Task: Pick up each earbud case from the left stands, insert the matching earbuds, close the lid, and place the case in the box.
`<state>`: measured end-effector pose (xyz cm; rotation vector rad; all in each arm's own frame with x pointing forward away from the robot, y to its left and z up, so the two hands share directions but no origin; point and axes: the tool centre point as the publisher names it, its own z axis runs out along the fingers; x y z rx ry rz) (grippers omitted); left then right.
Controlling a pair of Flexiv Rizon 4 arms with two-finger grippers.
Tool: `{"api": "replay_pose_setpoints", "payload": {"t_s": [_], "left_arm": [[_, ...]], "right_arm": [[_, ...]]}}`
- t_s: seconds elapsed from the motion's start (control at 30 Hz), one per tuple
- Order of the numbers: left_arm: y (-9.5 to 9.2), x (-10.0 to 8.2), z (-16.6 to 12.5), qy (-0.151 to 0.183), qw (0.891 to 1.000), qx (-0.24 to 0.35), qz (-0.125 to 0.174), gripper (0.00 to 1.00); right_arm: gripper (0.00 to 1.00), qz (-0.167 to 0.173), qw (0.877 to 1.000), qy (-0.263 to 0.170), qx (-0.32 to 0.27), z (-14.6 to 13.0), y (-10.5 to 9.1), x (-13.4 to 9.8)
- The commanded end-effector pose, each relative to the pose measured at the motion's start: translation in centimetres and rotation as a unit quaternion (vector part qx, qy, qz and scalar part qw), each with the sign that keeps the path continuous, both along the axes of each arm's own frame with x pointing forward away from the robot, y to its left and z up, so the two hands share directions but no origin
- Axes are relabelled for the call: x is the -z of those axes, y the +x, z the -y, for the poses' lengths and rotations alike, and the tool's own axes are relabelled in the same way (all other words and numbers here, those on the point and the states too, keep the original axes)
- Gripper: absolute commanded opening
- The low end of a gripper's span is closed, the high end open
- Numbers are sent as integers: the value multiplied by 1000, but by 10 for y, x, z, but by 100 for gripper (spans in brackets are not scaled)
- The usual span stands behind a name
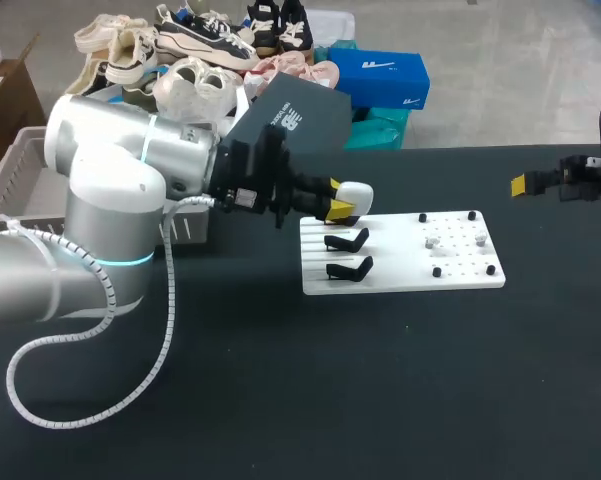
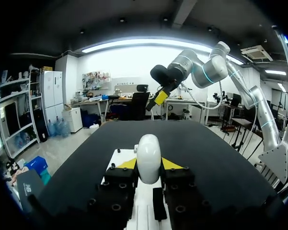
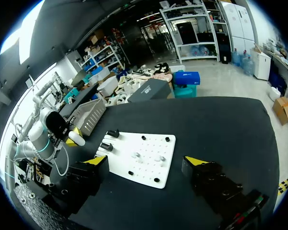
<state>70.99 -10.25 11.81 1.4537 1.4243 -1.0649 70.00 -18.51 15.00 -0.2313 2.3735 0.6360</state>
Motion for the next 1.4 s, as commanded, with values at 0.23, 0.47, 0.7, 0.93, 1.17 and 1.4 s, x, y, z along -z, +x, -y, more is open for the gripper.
{"api": "replay_pose_setpoints", "payload": {"t_s": [0.23,0.47,0.7,0.93,1.17,1.4], "left_arm": [[-41,-13,-4,-10,1000,-21,20,0],[-59,-22,-3,-24,999,-18,25,0],[-62,-23,-3,-30,999,-19,24,0],[-62,-23,-3,-30,999,-19,24,0],[-62,-23,-3,-30,999,-19,24,0],[-62,-23,-3,-30,999,-19,24,0]], "right_arm": [[100,0,1000,0,0,0,0,0],[100,0,1000,0,0,0,0,0],[100,0,1000,0,0,0,0,0],[100,0,1000,0,0,0,0,0],[100,0,1000,0,0,0,0,0],[100,0,1000,0,0,0,0,0]]}}
